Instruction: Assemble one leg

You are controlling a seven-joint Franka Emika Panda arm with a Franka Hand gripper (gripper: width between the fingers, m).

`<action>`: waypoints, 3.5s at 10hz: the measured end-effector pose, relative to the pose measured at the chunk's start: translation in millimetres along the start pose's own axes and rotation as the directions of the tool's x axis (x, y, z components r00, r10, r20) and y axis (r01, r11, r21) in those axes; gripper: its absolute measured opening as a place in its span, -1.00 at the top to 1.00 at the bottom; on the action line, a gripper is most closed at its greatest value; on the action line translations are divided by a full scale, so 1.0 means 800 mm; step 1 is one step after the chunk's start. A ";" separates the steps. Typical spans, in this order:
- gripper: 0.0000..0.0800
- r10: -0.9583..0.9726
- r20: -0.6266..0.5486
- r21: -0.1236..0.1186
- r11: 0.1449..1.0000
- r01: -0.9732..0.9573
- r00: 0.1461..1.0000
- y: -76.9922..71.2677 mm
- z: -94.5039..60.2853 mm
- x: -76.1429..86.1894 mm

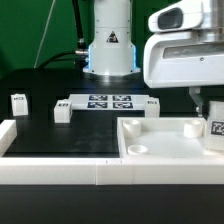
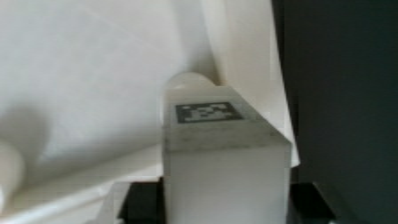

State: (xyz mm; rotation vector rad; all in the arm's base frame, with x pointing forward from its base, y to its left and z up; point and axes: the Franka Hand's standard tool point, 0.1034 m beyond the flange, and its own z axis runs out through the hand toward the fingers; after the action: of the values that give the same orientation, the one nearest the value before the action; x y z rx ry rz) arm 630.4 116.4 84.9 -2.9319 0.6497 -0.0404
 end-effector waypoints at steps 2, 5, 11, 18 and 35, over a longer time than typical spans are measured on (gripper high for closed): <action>0.26 0.181 0.000 0.002 0.983 -0.181 0.983 0.002 0.000 0.002; 0.26 0.515 0.020 0.024 0.856 -0.516 0.857 0.008 0.000 0.004; 0.26 0.860 0.048 -0.001 0.509 -0.860 0.509 0.008 0.000 0.002; -0.57 0.731 0.066 0.005 0.681 -0.732 0.680 0.005 0.003 -0.001; 0.27 -0.338 0.141 -0.020 0.939 0.344 0.931 0.001 0.003 -0.004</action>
Offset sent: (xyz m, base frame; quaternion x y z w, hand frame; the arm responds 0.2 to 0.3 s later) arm -0.0042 -0.0113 -0.0038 0.0057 0.0322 0.2334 0.9718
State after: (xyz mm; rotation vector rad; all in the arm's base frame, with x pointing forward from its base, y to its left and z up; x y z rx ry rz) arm 627.5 117.5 82.7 -3.0191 0.1174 0.1391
